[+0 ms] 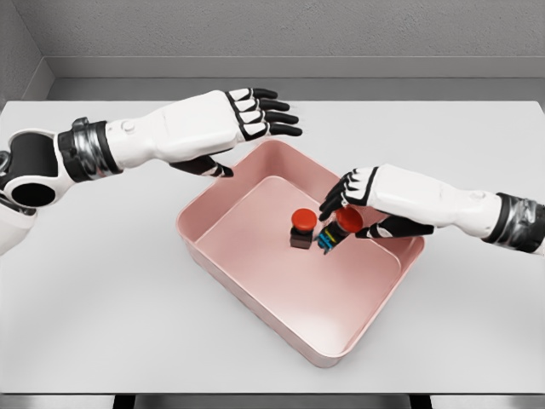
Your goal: Put the industrial switch in the basket with both arms
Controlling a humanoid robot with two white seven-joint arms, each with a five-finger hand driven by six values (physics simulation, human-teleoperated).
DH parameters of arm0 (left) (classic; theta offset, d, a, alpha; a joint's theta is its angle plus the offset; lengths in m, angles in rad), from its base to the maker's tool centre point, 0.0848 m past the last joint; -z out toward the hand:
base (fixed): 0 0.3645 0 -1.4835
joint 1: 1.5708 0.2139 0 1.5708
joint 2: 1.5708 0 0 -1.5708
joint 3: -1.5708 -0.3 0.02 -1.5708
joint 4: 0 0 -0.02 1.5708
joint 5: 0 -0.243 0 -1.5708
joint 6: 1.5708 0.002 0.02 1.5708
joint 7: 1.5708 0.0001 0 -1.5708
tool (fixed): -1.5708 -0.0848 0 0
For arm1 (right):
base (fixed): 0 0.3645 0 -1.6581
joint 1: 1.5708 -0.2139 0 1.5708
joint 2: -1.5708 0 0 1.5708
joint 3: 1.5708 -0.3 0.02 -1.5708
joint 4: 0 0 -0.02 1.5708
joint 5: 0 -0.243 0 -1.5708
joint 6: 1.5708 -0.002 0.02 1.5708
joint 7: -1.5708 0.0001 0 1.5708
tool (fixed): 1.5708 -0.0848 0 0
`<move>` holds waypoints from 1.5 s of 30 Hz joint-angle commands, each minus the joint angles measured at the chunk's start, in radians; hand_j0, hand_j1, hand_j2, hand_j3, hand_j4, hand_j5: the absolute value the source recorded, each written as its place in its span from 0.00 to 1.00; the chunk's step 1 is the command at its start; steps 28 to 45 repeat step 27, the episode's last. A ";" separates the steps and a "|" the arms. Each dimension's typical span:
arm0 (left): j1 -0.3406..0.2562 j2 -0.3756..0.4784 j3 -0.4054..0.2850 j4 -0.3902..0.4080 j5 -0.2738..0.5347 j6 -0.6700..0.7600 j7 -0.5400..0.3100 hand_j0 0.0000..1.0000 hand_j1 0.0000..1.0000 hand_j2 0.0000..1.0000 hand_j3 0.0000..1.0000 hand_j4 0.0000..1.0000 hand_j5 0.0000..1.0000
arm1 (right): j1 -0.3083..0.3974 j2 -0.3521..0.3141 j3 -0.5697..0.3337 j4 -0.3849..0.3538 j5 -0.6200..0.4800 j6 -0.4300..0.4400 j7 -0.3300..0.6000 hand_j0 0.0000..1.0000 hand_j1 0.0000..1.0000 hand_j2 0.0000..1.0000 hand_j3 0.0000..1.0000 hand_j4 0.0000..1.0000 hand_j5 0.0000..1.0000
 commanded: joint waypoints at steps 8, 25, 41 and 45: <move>0.083 0.111 0.091 0.030 0.055 0.002 0.001 1.00 1.00 1.00 1.00 1.00 1.00 | -0.005 0.039 -0.001 0.000 0.025 0.001 0.011 1.00 1.00 1.00 1.00 1.00 1.00; 0.207 0.219 0.248 0.225 0.067 0.002 0.001 1.00 1.00 1.00 1.00 1.00 1.00 | 0.006 -0.133 -0.107 0.043 0.011 0.001 0.000 1.00 1.00 1.00 1.00 1.00 1.00; 0.212 0.223 0.254 0.256 0.068 0.002 0.001 1.00 1.00 1.00 1.00 1.00 1.00 | 0.008 -0.133 -0.107 0.043 0.011 0.001 0.000 1.00 1.00 1.00 1.00 1.00 1.00; 0.212 0.223 0.254 0.256 0.068 0.002 0.001 1.00 1.00 1.00 1.00 1.00 1.00 | 0.008 -0.133 -0.107 0.043 0.011 0.001 0.000 1.00 1.00 1.00 1.00 1.00 1.00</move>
